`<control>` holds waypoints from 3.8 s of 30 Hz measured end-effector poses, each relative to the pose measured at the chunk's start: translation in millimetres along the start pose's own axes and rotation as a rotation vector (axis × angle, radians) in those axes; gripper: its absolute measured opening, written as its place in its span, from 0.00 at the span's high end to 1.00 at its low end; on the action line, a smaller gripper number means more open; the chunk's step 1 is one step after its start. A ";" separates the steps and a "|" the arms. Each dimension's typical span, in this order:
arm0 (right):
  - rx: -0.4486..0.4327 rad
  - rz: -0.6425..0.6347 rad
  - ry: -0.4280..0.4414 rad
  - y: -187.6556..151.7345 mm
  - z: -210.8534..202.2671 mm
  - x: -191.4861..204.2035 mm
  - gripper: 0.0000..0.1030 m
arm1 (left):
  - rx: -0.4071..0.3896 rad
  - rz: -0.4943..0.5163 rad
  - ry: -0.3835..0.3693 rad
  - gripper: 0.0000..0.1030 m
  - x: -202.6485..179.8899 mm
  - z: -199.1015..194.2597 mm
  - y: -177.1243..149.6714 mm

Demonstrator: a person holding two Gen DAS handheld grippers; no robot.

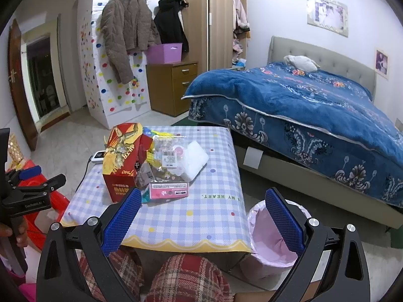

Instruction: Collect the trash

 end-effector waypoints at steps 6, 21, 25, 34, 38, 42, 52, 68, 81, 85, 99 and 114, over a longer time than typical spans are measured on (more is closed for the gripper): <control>0.003 0.002 -0.004 -1.8 0.8 -0.3 0.06 | 0.000 0.000 0.000 0.07 0.1 0.2 0.4; 0.005 0.004 -0.001 -3.2 0.0 -0.7 0.06 | 0.001 -0.001 -0.001 0.07 0.1 0.2 0.5; 0.005 0.005 -0.001 -3.6 0.0 -0.5 0.06 | 0.001 0.001 0.000 0.07 -0.8 0.0 -0.3; 0.006 0.005 -0.001 -3.5 0.2 -0.7 0.06 | 0.002 0.000 0.000 0.07 -0.6 0.3 0.1; 0.006 0.005 -0.001 -3.6 0.3 -0.8 0.06 | 0.003 0.000 -0.001 0.07 -0.9 0.1 0.0; 0.006 0.005 -0.001 -3.5 0.5 -1.1 0.06 | 0.004 0.000 0.001 0.07 -1.4 0.3 -0.4; 0.014 -0.003 -0.003 -14.8 9.2 -1.8 0.06 | 0.043 -0.020 -0.073 0.07 -21.4 14.7 -15.7; 0.054 0.050 -0.001 -38.2 74.5 -27.3 0.06 | 0.077 0.010 -0.090 0.07 -74.0 84.4 -26.5; 0.082 0.041 0.044 -54.1 105.8 -36.9 0.16 | 0.104 0.002 -0.037 0.09 -81.0 122.5 -28.6; 0.117 0.059 0.071 -61.9 109.1 -33.4 0.29 | 0.096 0.031 -0.033 0.17 -80.0 126.8 -28.8; 0.110 0.049 0.090 -58.0 94.1 -18.6 0.33 | -0.099 0.015 -0.068 0.25 -48.8 81.0 11.3; 0.157 -0.018 0.143 -67.2 129.4 42.1 0.44 | -0.049 -0.068 0.006 0.25 24.5 63.1 -20.4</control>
Point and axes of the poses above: each gripper's, at about its wrist camera, not at the fingertips, and z roughly the way its jaws point, x to its left, y to its top, the point moved 7 cm from there along z, roughly the way its jaws point, and after that the axes turned 15 degrees about -x, right-handed, at the moved point
